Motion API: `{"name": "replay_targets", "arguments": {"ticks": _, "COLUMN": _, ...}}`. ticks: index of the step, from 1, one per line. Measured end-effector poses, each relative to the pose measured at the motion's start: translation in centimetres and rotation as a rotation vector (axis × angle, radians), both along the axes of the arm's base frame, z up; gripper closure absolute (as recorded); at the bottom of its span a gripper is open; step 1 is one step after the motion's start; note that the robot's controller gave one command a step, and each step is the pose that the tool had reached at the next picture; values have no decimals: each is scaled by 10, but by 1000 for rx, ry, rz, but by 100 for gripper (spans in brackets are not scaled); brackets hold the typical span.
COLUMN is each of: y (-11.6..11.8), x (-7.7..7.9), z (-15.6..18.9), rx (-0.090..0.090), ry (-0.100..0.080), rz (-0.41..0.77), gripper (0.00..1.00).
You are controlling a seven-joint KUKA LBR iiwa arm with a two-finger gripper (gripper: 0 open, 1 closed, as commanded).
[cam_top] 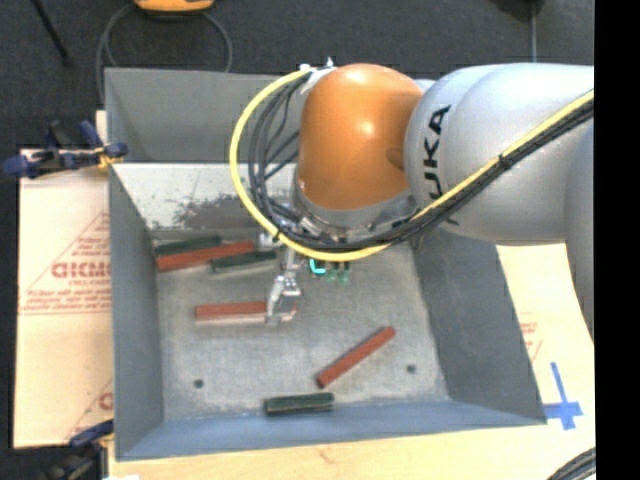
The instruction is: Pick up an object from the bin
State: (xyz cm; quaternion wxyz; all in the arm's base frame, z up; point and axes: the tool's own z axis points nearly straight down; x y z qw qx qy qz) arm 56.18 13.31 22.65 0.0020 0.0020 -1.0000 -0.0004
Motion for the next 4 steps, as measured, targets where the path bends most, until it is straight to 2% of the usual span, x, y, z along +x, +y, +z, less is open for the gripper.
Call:
{"name": "replay_targets", "arguments": {"ticks": 1, "y": -1, "x": 2, "z": 4, "rx": 1, "ry": -7, "rz": -3, "gripper": 0}}
{"name": "replay_targets", "arguments": {"ticks": 2, "y": -13, "x": -4, "z": -103, "rx": -1, "ry": -4, "rz": 83, "gripper": 100}}
{"name": "replay_targets", "arguments": {"ticks": 3, "y": -13, "x": -3, "z": -102, "rx": 1, "ry": -7, "rz": 80, "gripper": 0}}
{"name": "replay_targets", "arguments": {"ticks": 4, "y": -13, "x": -3, "z": -102, "rx": 1, "ry": -7, "rz": 80, "gripper": 0}}
